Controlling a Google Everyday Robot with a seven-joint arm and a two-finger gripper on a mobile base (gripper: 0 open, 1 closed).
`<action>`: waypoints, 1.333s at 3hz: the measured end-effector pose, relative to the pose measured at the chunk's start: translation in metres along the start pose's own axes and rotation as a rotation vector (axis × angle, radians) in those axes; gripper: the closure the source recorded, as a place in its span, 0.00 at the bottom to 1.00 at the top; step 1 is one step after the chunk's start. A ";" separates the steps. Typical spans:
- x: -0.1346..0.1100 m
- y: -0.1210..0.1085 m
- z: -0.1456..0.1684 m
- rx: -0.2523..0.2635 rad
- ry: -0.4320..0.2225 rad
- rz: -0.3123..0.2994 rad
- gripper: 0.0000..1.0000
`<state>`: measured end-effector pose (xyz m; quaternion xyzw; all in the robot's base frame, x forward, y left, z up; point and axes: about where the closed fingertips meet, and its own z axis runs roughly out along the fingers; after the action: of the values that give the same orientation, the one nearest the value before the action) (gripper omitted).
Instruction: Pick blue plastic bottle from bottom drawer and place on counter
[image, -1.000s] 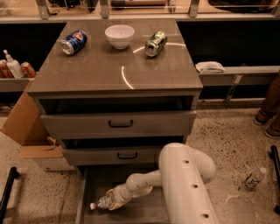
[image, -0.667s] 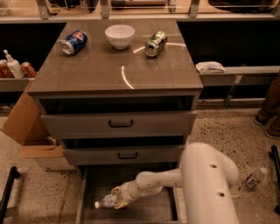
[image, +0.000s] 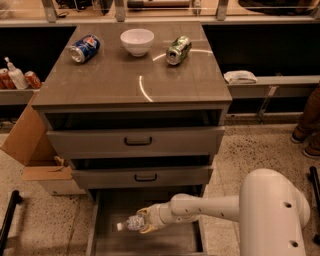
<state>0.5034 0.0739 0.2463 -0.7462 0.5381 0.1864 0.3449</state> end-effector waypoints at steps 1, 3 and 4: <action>-0.008 -0.007 -0.019 0.027 0.001 -0.021 1.00; -0.058 -0.023 -0.131 0.111 0.030 -0.133 1.00; -0.079 -0.043 -0.193 0.160 0.002 -0.197 1.00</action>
Offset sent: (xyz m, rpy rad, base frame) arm -0.0079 -0.0514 0.1337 -0.0157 -0.1826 0.0020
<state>0.4979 -0.0032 0.4449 -0.7657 0.4756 0.1075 0.4195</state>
